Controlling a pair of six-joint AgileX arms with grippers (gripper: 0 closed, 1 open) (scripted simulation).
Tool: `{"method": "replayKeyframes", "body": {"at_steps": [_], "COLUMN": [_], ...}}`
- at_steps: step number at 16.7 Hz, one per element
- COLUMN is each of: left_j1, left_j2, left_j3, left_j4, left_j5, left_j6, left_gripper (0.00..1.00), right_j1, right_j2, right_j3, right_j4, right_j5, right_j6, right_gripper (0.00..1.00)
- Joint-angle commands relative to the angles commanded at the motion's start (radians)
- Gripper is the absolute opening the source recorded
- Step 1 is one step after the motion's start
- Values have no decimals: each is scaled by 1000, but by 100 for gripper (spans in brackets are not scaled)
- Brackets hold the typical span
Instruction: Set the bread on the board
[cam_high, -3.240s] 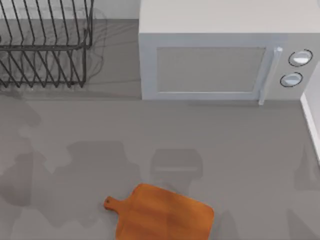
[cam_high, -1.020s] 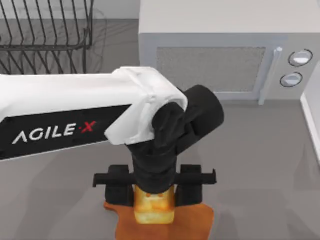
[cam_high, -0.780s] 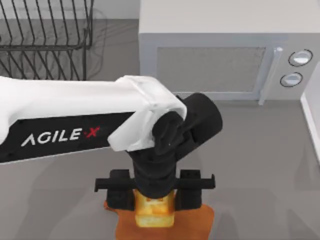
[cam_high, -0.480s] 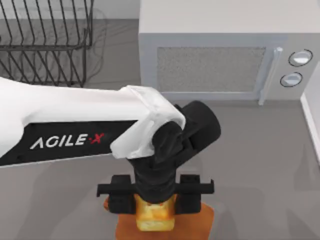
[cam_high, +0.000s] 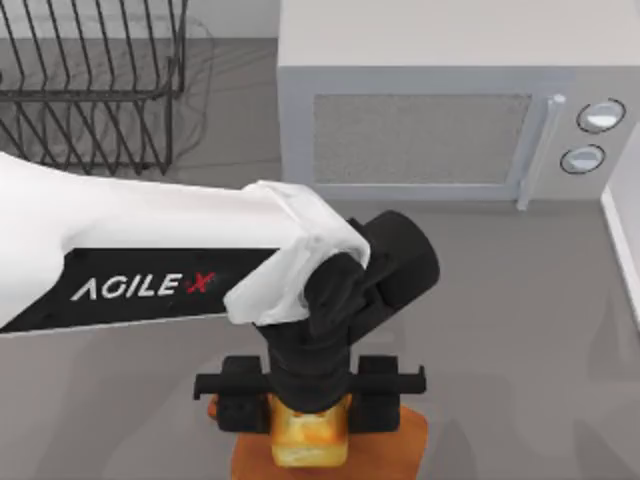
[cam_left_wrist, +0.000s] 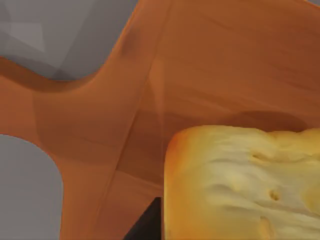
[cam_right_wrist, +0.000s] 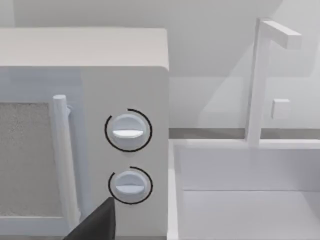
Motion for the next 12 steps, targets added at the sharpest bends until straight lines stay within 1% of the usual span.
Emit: {"method": "replayKeyframes", "body": {"at_steps": [11,12], "left_j1": [0,0], "left_j2": [0,0], "left_j3": [0,0], "left_j4": [0,0], "left_j5": [0,0], "left_j6": [0,0], "left_gripper": [98,100], "right_j1": [0,0], "right_j2": [0,0], "right_j3": [0,0], "right_j4": [0,0], "right_j5": [0,0], "right_j6": [0,0], "right_gripper": [100,100]}}
